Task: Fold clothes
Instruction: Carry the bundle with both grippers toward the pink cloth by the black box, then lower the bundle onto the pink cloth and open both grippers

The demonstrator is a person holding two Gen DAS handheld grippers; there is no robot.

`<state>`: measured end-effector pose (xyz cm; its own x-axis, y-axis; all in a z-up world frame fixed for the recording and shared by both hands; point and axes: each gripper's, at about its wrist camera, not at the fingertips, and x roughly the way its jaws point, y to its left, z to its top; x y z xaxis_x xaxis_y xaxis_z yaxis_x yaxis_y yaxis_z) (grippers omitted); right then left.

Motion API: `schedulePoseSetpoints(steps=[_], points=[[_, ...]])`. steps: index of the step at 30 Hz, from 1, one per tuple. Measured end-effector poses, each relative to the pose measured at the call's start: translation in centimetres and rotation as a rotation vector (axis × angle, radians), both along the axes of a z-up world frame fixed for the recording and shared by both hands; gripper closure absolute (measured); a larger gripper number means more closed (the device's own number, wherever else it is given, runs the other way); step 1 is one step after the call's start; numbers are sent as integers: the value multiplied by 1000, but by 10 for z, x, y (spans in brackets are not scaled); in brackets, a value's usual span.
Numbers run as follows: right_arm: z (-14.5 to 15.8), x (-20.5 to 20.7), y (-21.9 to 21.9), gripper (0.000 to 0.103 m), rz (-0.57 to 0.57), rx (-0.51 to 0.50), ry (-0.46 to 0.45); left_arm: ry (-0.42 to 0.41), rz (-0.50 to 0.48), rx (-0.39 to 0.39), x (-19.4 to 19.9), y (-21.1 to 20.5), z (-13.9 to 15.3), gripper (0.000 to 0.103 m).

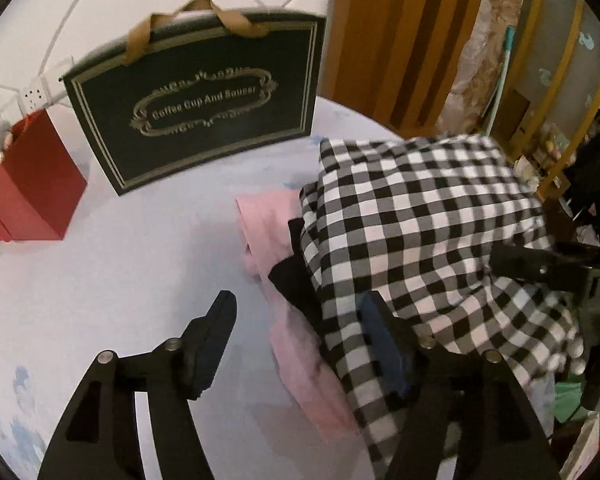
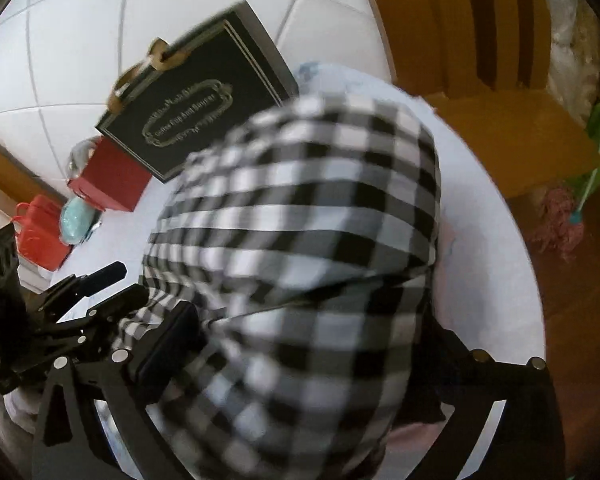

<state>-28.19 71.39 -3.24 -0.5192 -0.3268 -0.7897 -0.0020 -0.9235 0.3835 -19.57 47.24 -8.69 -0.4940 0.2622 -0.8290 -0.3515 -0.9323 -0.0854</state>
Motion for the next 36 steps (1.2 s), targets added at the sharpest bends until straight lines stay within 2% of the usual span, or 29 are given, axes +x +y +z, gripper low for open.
schedulePoseSetpoints(steps=[6, 10, 20, 30, 36], points=[[47, 40, -1, 0, -92, 18, 139, 47, -16, 32, 26, -4, 41, 36], [56, 64, -8, 0, -118, 16, 175, 51, -61, 89, 44, 3, 60, 36], [45, 99, -34, 0, -110, 51, 144, 43, -60, 70, 72, 26, 63, 36], [49, 108, -26, 0, -122, 71, 152, 69, -80, 45, 79, 41, 68, 36], [46, 110, -23, 0, -117, 71, 149, 79, -63, 68, 81, 43, 70, 36]])
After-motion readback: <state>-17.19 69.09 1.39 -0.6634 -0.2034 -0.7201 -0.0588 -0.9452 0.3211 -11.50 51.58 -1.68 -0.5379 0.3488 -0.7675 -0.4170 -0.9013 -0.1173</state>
